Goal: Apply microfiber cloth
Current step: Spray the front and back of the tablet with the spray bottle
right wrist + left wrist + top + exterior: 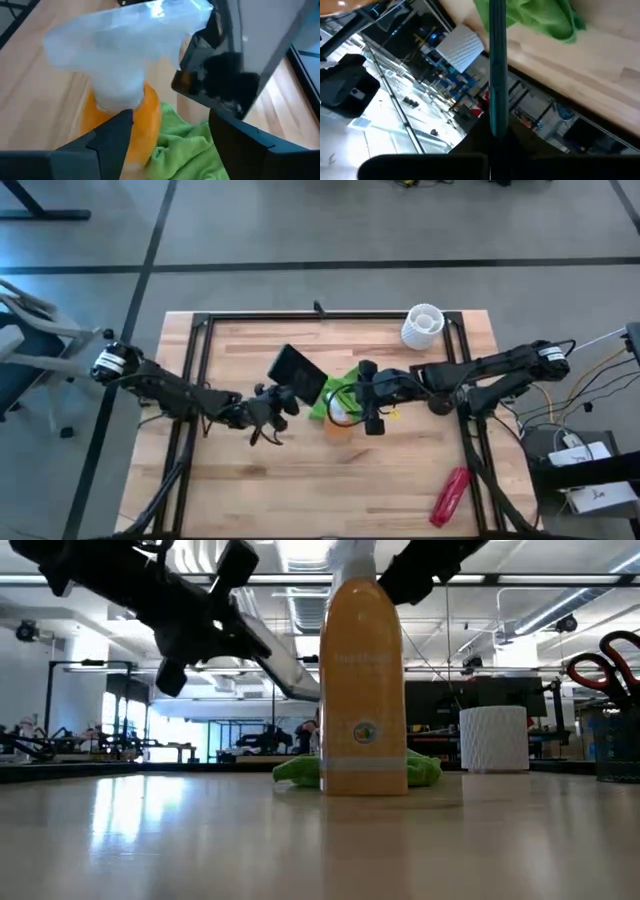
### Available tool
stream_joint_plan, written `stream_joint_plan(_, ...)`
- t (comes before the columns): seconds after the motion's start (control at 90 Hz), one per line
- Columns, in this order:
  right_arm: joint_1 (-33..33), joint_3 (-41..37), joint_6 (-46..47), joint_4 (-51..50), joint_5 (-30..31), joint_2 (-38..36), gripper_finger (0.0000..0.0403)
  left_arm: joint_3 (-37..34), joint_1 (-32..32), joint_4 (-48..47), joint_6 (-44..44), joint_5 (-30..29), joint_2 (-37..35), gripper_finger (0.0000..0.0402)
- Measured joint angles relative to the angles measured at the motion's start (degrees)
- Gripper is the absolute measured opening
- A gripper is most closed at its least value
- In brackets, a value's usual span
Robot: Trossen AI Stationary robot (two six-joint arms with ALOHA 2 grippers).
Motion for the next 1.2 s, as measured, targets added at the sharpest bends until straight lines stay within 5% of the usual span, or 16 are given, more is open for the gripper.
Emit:
stream_joint_plan(0.356, 0.0, 0.02, 3.2, -1.05, -3.05, -2.54, 0.0332, -0.42, -0.26, 0.13, 2.65, 1.96, -1.47, 0.0005)
stream_joint_plan(0.789, 0.13, 0.11, 3.29, 11.52, -14.39, 1.6, 0.0318, -0.55, -9.28, 0.0, -2.39, 1.31, -1.34, 0.0005)
stream_joint_plan(1.2, 1.39, 0.04, 5.82, 13.2, -15.37, 4.62, 0.0335, -0.55, -16.48, -0.36, -5.92, -2.08, -1.29, 0.0009)
